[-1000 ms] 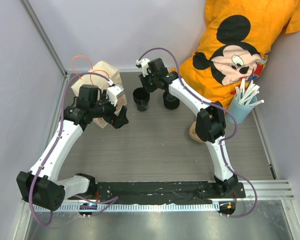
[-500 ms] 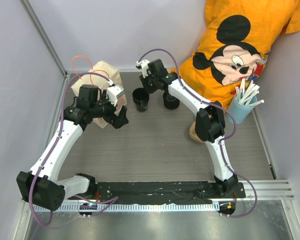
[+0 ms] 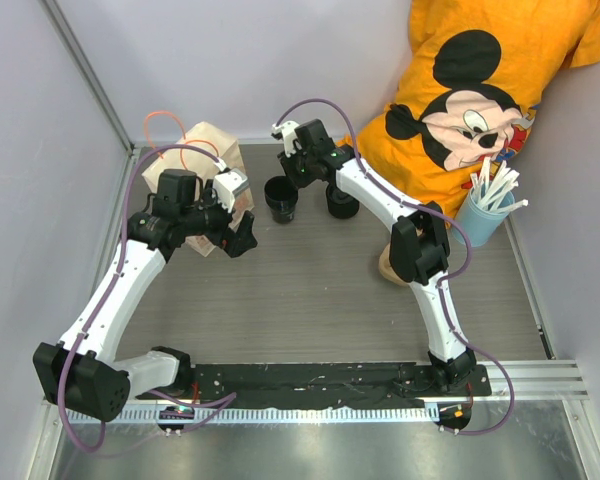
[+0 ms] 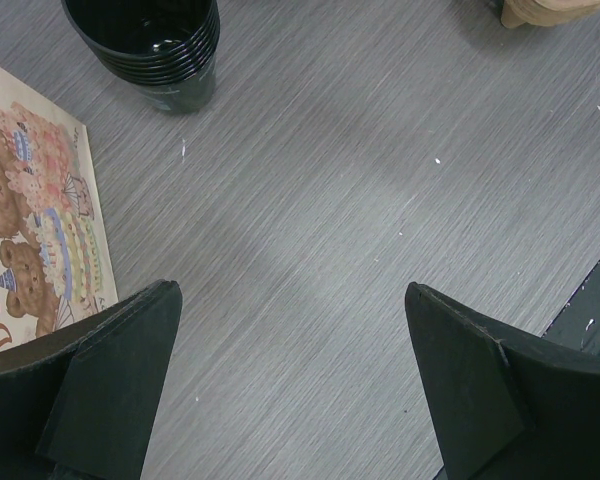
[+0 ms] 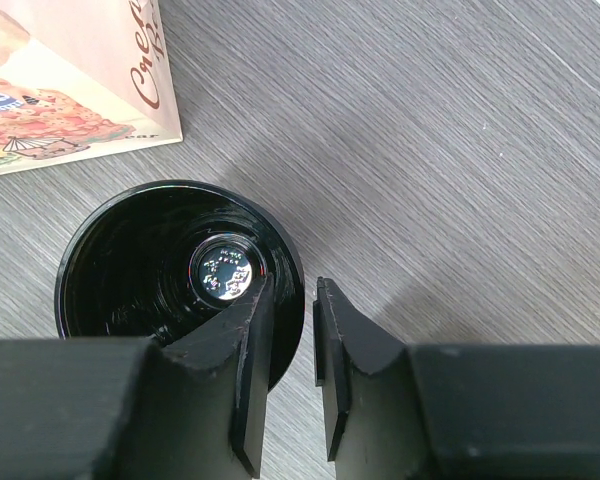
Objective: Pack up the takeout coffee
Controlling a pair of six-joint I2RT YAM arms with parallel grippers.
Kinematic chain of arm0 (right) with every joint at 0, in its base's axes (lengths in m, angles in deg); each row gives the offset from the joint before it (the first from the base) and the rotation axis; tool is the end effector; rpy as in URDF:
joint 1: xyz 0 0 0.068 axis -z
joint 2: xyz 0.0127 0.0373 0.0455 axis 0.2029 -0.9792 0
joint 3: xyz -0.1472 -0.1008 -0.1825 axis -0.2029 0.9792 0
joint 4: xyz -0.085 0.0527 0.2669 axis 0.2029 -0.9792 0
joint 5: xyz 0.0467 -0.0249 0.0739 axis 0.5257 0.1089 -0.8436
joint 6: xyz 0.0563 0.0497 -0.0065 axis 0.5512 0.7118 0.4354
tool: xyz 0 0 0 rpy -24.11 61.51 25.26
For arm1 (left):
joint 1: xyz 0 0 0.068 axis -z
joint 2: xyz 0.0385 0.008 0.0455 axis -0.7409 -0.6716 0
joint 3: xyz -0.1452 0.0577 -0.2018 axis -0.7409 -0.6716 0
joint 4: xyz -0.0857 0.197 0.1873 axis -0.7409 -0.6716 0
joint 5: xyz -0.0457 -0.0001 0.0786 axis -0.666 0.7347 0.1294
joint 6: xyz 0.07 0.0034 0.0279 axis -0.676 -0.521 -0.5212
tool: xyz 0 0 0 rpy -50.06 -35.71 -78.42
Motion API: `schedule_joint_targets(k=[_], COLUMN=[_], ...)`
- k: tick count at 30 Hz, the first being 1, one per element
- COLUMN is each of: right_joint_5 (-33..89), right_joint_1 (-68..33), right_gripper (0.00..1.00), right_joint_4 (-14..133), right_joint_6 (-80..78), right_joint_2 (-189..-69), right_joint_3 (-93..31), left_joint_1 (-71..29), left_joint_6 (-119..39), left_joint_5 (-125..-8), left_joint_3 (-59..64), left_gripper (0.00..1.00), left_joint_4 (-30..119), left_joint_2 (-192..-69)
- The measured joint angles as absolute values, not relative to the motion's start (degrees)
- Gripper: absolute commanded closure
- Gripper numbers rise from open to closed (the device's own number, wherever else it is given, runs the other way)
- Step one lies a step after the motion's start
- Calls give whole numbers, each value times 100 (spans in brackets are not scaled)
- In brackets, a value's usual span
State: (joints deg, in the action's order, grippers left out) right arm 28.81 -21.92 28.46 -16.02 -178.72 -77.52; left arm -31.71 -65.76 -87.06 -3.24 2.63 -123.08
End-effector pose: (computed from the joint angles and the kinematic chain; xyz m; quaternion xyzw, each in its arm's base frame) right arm 0.4627 0.3172 0.2303 -0.3465 0.8371 0.1468 0.3971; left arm 0.2765 -0.1117 0.3089 0.3275 0.8253 -0.2339 0.3963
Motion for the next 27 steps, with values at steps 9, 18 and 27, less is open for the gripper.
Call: schedule_joint_targets(k=[9,18,27], right_joint_5=[2912,3082,3082], right_joint_1=[-2192,-2192,-2194], right_gripper=[68,67,64], right_joint_4=[2846,2850,2854], right_joint_6=[-1622,-1707,-1711], right_joint_2=[-17872,-17872,-17758], right_joint_3=[-7752,-7748,-7612], left_joint_1=[-3171,-3171,-3171], left_joint_6=[-6574,-6574,-6574], left_joint_5=[-8746,-8748,-8750], left_joint_3=[-324,-324,-324], left_gripper=[0,0,0], left_joint_4=[265,265,265], left_joint_2=[-12308,-12308,-12308])
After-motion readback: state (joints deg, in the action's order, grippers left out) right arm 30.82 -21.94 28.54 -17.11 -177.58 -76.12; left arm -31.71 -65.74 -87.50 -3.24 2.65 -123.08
